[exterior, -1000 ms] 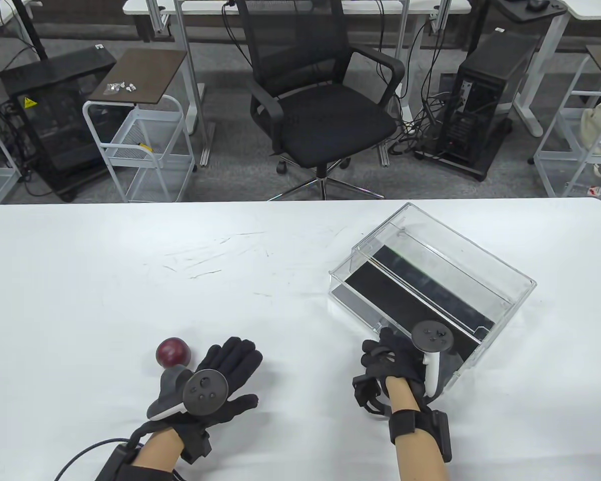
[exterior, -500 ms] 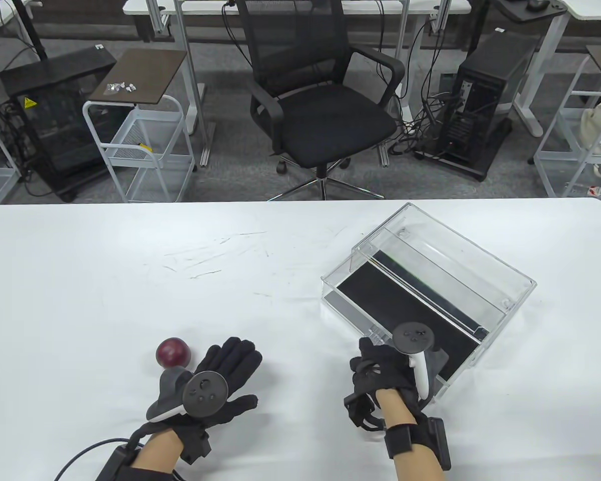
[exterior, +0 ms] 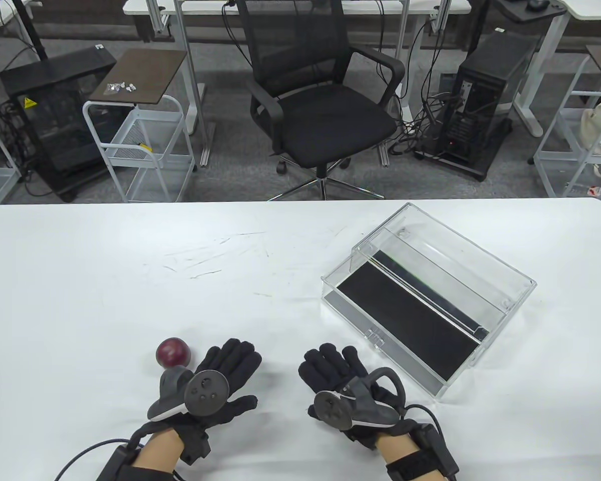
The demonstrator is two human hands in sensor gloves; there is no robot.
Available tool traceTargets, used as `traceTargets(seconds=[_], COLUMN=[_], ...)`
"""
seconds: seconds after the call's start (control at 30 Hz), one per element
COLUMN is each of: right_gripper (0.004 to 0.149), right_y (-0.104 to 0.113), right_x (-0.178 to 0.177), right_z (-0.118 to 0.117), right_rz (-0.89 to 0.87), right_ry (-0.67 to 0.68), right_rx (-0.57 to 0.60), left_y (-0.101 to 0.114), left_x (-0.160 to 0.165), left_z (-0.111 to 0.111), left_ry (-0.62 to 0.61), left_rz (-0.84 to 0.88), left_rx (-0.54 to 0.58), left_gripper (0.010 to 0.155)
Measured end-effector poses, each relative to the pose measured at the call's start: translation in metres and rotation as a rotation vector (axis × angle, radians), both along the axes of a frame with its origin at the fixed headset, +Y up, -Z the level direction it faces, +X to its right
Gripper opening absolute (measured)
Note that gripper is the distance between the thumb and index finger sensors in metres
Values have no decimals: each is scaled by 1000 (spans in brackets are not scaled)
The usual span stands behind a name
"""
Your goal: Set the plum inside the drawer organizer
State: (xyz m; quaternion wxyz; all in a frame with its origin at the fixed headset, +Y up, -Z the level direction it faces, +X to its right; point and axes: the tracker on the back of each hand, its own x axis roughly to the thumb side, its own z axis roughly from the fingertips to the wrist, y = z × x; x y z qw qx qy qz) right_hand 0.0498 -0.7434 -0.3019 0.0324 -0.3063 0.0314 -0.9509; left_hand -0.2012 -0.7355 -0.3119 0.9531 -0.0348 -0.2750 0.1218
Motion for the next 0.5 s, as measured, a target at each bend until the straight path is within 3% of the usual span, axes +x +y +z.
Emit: traceTargets(seconds=[0.17, 0.27, 0.33, 0.43, 0.5], right_gripper=[78, 77, 77, 77, 76], right_y=[3, 7, 9, 11, 11], right_x=[1, 4, 7, 8, 8], right_z=[-2, -3, -3, -4, -4], right_rz=[-51, -70, -97, -112, -119], right_ry=[-17, -30, -31, -40, -37], right_rx=[-7, 3, 1, 3, 0], left_y=[4, 21, 35, 39, 31], left_x=[-3, -19, -42, -74, -87], left_z=[-2, -9, -19, -35, -43], left_ry=[25, 144, 308, 523, 583], left_rz=[4, 45, 79, 52, 21], left_rx=[5, 62, 103, 9, -93], left_gripper=[77, 77, 79, 82, 82])
